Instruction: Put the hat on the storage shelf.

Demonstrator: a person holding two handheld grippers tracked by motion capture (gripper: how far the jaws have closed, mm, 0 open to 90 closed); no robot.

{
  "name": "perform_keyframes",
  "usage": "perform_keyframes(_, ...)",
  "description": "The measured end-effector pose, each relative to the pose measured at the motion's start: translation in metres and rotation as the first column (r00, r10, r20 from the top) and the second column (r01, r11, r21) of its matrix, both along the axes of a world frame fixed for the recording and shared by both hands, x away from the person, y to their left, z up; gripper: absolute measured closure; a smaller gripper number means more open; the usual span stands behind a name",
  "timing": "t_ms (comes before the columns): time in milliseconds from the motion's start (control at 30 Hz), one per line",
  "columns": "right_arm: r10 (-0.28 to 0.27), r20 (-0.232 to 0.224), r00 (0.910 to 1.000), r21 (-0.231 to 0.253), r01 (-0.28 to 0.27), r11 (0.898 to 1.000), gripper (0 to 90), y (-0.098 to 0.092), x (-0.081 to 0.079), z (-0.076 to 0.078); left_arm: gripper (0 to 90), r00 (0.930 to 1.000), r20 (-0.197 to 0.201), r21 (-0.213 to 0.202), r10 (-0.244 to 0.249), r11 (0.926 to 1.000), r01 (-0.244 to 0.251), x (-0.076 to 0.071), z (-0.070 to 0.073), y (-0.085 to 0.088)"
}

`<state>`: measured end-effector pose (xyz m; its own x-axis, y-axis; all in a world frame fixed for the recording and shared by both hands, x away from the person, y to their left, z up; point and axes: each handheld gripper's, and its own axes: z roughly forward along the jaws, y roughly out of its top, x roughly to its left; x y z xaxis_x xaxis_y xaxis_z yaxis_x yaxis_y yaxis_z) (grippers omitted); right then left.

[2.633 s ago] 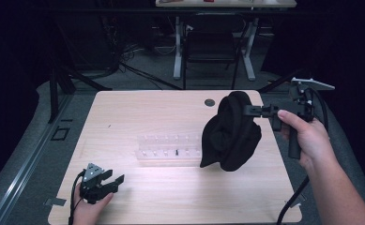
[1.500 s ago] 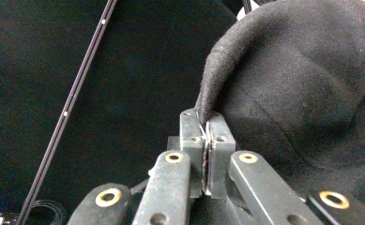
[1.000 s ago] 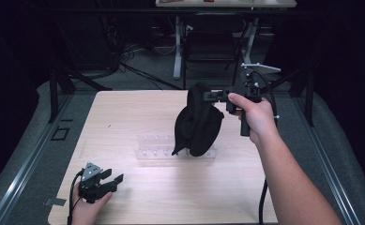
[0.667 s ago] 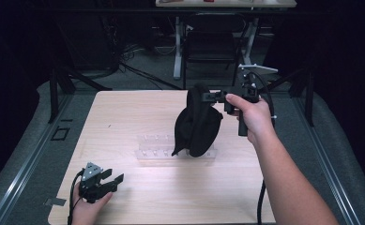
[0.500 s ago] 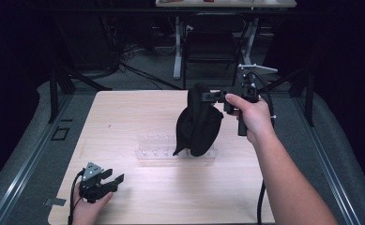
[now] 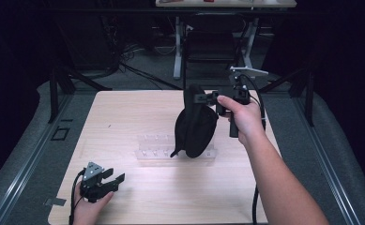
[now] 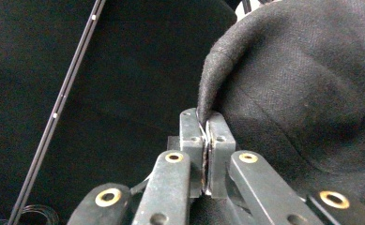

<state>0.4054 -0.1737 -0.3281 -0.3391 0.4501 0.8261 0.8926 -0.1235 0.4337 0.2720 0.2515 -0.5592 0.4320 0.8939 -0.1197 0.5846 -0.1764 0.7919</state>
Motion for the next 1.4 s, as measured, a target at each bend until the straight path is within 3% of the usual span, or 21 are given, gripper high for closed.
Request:
perform_keyframes(333,-0.011,-0.015,0.9998,0.048,0.012,0.999,88.1,0.005,0.001,-0.006,46.6,0.9997,0.013,-0.038,-0.018,0.9991,0.019,-0.002,0.008,-0.003)
perform_keyframes(533,-0.009,-0.019,0.9998,0.052,0.010,0.999,88.1,0.008,0.002,-0.006,49.1,0.9994,0.008,-0.059,-0.035,0.9976,0.035,0.000,0.012,-0.008)
perform_keyframes(800,-0.001,-0.028,0.9996,0.067,0.003,0.998,88.1,0.014,0.002,-0.008,52.3,0.9960,0.035,-0.052,-0.082,0.9952,0.083,0.002,0.029,-0.024)
perform_keyframes(1133,0.002,-0.027,0.9996,0.070,0.000,0.998,88.1,0.020,0.001,-0.008,55.7,0.9788,0.100,-0.024,-0.179,0.9830,0.182,0.016,0.057,-0.066)
perform_keyframes(1400,0.009,-0.024,0.9997,0.072,-0.007,0.997,88.0,0.023,0.001,-0.008,61.4,0.9605,0.115,0.040,-0.254,0.9672,0.251,0.023,0.075,-0.100)
